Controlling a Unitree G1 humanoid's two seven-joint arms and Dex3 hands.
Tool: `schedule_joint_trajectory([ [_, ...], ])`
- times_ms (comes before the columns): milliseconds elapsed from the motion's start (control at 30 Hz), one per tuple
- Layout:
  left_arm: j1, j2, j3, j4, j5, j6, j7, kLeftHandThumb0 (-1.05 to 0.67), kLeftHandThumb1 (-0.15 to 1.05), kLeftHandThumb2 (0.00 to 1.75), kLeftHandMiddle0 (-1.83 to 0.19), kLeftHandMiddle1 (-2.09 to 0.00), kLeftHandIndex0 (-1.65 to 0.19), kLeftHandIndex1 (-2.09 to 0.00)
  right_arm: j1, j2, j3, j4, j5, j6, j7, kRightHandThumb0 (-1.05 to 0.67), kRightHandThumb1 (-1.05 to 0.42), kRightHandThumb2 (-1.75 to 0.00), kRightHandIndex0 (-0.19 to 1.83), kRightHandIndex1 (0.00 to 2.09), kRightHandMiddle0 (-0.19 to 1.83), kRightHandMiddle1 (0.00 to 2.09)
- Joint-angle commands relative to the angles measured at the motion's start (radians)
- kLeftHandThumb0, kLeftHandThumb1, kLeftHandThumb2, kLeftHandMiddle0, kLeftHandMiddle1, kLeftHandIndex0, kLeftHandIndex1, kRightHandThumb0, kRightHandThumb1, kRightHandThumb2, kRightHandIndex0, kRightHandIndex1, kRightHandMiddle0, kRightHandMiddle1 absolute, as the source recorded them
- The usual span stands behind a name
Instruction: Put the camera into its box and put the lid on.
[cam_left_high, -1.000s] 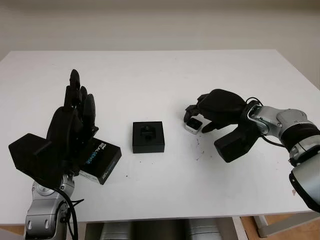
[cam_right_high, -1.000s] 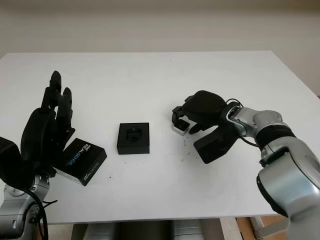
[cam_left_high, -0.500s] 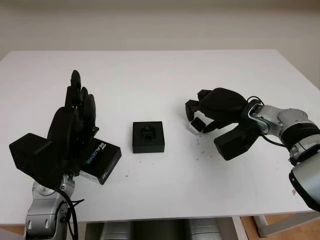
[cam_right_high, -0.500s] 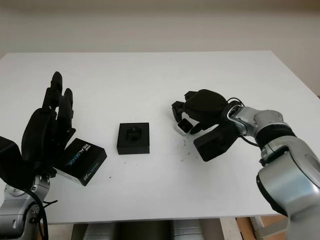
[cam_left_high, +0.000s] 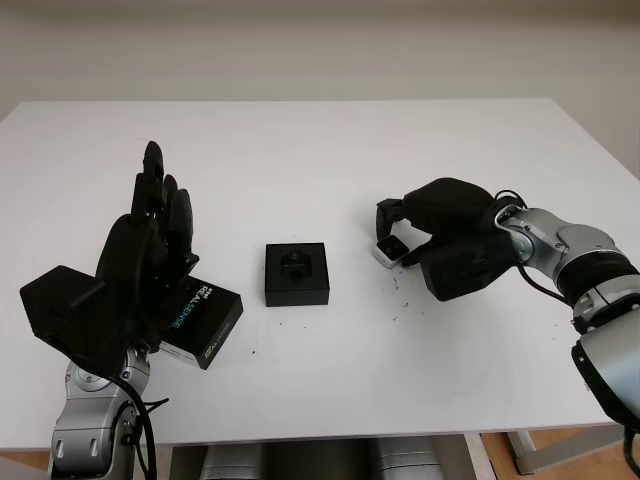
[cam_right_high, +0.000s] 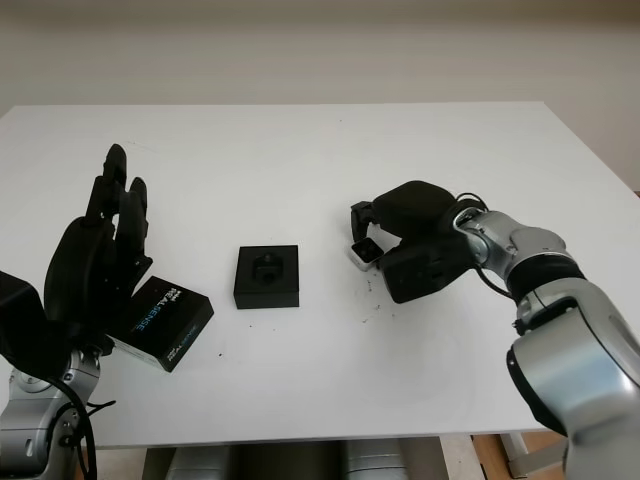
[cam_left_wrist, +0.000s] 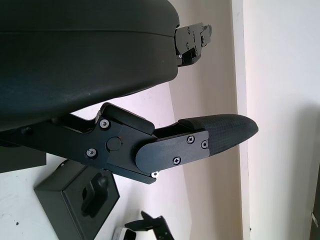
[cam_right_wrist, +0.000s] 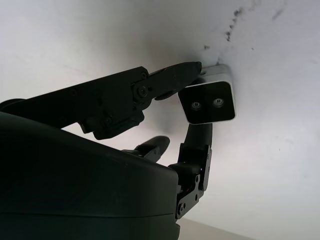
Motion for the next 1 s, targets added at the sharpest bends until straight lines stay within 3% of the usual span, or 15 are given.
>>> schedule_joint_trajectory([
  [0, -0.007, 0.001, -0.002, -0.018, -0.003, 0.005, -0.002, -0.78, 1.05, 0.66, 0.19, 0.00, 0.19, 0.00, 0.004, 0.007, -0.038, -0.020, 0.040, 0.008, 0.019, -0.41, -1.05, -0.12, 0.36, 0.07, 0.27, 1.38],
  [567, -0.019, -0.003, -0.011, -0.030, -0.005, 0.047, 0.006, -0.77, 1.05, 0.67, 0.19, 0.00, 0.19, 0.00, 0.054, 0.021, -0.168, -0.064, 0.193, 0.065, 0.181, -0.40, -1.05, -0.13, 0.38, 0.06, 0.17, 1.59],
  [967, -0.019, -0.001, -0.008, -0.039, -0.008, 0.061, 0.006, -0.77, 1.05, 0.67, 0.19, 0.00, 0.19, 0.00, 0.122, 0.010, -0.170, -0.092, 0.176, 0.047, 0.082, -0.42, -1.05, -0.08, 0.47, 0.08, 0.24, 1.56],
])
